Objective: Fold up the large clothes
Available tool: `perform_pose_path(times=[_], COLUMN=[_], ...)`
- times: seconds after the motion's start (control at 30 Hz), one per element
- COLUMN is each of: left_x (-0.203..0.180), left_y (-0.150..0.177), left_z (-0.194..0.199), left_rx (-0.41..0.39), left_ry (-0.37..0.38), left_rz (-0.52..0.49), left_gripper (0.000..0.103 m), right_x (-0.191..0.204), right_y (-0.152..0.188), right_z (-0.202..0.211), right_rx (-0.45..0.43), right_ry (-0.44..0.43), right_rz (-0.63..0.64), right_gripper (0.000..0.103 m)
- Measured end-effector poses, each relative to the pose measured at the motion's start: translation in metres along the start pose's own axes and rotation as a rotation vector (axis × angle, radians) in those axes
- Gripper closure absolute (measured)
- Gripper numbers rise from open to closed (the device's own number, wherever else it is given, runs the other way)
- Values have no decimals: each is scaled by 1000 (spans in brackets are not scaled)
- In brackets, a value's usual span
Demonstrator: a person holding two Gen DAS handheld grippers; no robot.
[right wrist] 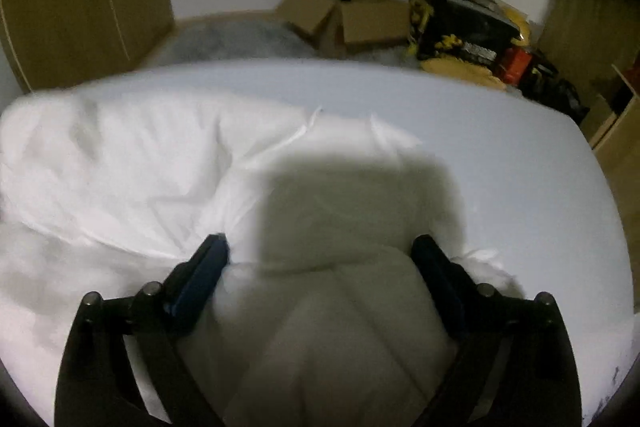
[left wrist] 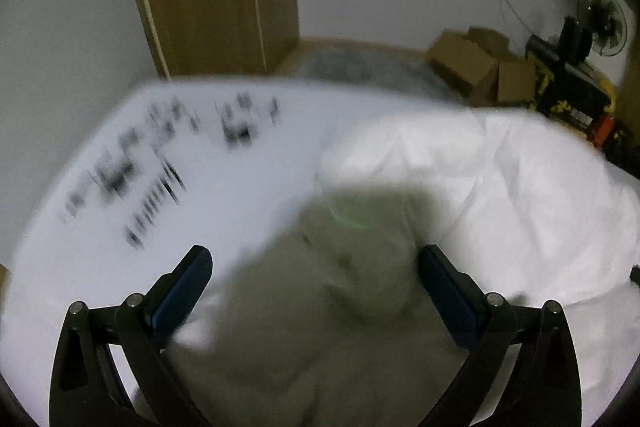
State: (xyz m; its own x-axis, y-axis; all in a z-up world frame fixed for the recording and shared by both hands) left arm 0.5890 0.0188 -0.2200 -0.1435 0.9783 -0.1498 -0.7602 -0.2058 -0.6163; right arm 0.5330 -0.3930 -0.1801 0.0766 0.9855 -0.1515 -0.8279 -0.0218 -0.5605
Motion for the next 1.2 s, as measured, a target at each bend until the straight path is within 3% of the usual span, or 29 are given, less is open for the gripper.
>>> perform_pose_path(times=[0.27, 0.93, 1.0, 1.03, 1.13, 1.2], left_x=[14, 3, 6, 1, -40, -74], left_y=[6, 6, -1, -10, -36, -39], left_z=[-24, -17, -10, 0, 26, 26], left_rx=[57, 53, 35, -1, -93, -82], left_ry=[110, 87, 34, 23, 67, 93], left_rz=[112, 96, 93, 85, 12, -42], left_gripper=[0, 0, 0, 0, 0, 0], right_x=[3, 8, 6, 5, 24, 42], right_y=[11, 15, 13, 7, -34, -46], right_z=[-14, -20, -18, -12, 20, 12], right_rx=[-4, 14, 32, 30, -89, -61], right_ry=[-79, -91, -67, -45, -100, -76], right_rz=[-58, -63, -59, -65, -87, -52], right_gripper=[0, 0, 1, 3, 6, 6])
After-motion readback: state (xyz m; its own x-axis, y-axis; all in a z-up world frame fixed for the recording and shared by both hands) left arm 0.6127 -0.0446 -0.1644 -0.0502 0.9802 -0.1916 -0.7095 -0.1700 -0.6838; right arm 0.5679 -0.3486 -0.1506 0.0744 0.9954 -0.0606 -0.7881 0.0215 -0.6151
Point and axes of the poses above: each gripper's, at about its wrist camera, not at the fingertips, and z roughly against the way its jaws point, x to its left, y to its underside, the point moved 9 cm from there along -z, roughly the way its jaws point, and after that the axes turned 8 degrees about z, right-handed, at the moved point
